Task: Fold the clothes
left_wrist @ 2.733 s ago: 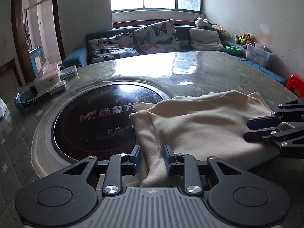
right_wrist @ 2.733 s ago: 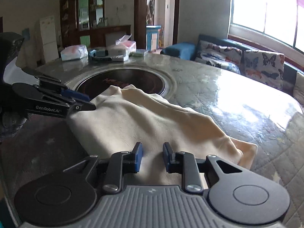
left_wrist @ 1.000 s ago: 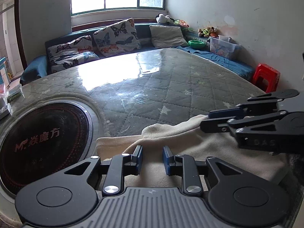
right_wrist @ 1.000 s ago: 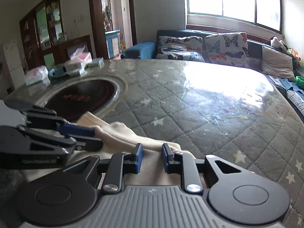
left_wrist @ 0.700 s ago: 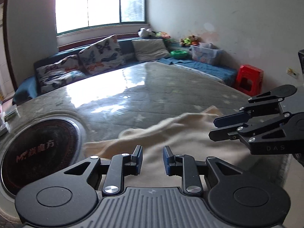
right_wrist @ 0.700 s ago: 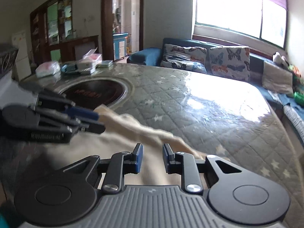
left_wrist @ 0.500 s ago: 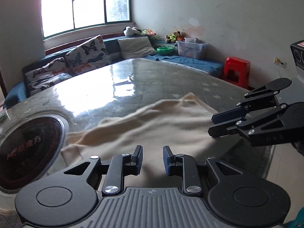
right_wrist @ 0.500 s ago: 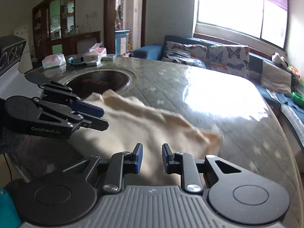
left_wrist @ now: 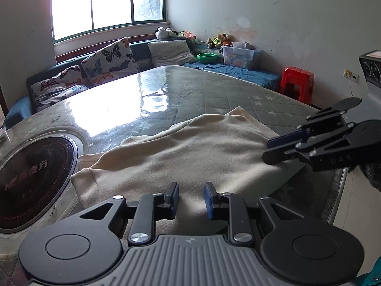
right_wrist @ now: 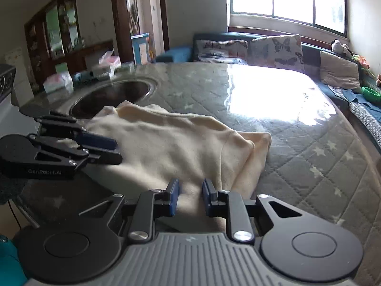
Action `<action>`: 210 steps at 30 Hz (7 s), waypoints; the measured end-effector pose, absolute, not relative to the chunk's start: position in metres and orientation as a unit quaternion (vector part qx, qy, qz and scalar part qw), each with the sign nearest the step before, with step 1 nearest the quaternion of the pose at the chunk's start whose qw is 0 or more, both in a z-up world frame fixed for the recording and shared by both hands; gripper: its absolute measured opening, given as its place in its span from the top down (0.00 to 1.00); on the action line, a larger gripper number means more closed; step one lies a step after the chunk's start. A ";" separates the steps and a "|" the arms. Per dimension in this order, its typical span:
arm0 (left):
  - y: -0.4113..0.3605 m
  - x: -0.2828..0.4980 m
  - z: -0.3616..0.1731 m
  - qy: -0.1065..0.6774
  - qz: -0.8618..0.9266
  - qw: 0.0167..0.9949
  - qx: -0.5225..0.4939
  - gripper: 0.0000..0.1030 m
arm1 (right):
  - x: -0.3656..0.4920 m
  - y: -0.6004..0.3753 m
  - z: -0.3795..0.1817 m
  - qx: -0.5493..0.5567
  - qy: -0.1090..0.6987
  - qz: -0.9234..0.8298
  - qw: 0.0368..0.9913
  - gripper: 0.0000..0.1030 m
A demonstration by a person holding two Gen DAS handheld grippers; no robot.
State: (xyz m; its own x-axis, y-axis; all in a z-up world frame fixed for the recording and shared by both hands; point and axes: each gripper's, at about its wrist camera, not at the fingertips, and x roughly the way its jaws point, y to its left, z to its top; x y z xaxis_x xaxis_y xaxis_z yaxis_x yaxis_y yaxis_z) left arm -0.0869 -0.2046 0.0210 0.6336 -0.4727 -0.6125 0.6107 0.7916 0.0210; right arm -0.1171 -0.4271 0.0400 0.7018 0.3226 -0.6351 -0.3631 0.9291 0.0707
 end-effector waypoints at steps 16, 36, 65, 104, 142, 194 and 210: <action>-0.168 -0.075 0.033 0.305 -0.253 0.915 0.073 0.74 | -0.042 -0.428 0.036 -0.025 0.332 0.138 0.933 0.79; -0.093 -0.052 0.044 0.320 -0.151 0.935 -0.025 0.72 | -0.105 -0.316 0.063 -0.173 0.276 0.346 0.880 0.62; -0.067 -0.029 0.022 0.435 -0.138 0.837 -0.302 0.50 | -0.101 -0.280 0.060 -0.120 0.279 0.383 0.872 0.84; -0.073 -0.019 0.009 0.449 -0.130 0.810 -0.354 0.83 | -0.024 -0.396 0.051 -0.028 0.329 0.207 0.921 0.77; -0.127 -0.013 0.051 0.409 -0.153 0.880 -0.186 0.85 | -0.059 -0.474 0.040 0.072 0.281 0.105 0.951 0.89; -0.282 0.046 0.032 0.358 -0.157 0.918 0.067 0.08 | 0.051 -0.500 0.029 -0.008 0.321 0.027 0.947 0.53; -0.272 0.017 0.021 0.350 -0.146 0.920 0.101 0.01 | -0.014 -0.469 0.027 -0.023 0.317 0.060 0.946 0.35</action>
